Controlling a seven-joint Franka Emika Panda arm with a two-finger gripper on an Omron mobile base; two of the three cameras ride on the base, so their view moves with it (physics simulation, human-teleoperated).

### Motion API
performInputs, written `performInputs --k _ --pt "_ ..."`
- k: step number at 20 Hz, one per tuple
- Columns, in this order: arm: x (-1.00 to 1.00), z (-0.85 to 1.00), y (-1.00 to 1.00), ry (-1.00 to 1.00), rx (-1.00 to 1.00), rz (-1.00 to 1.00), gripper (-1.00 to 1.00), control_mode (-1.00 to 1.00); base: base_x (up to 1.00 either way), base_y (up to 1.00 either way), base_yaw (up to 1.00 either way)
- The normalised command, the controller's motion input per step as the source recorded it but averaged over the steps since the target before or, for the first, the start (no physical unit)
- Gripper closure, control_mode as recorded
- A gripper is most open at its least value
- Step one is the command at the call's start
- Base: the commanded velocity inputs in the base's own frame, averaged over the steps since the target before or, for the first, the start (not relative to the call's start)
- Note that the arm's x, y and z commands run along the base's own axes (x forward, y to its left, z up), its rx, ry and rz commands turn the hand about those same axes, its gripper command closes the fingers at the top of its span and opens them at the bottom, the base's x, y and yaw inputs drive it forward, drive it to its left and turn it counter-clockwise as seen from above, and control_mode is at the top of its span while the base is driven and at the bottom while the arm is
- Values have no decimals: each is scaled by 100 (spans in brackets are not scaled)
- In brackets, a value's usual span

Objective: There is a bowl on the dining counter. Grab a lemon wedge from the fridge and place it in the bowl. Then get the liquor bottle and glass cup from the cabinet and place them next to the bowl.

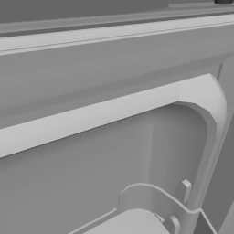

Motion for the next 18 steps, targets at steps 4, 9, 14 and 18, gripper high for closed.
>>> performInputs --k 4,9,14,18 --pt "11 0 0 1 0 2 -100 -100 0 0 0" --pt "26 -1 0 0 1 3 -100 -100 0 0 0" --pt "35 -4 3 0 3 3 -100 -100 0 0 0" --pt "36 -10 10 0 1 4 -100 -100 0 0 0"
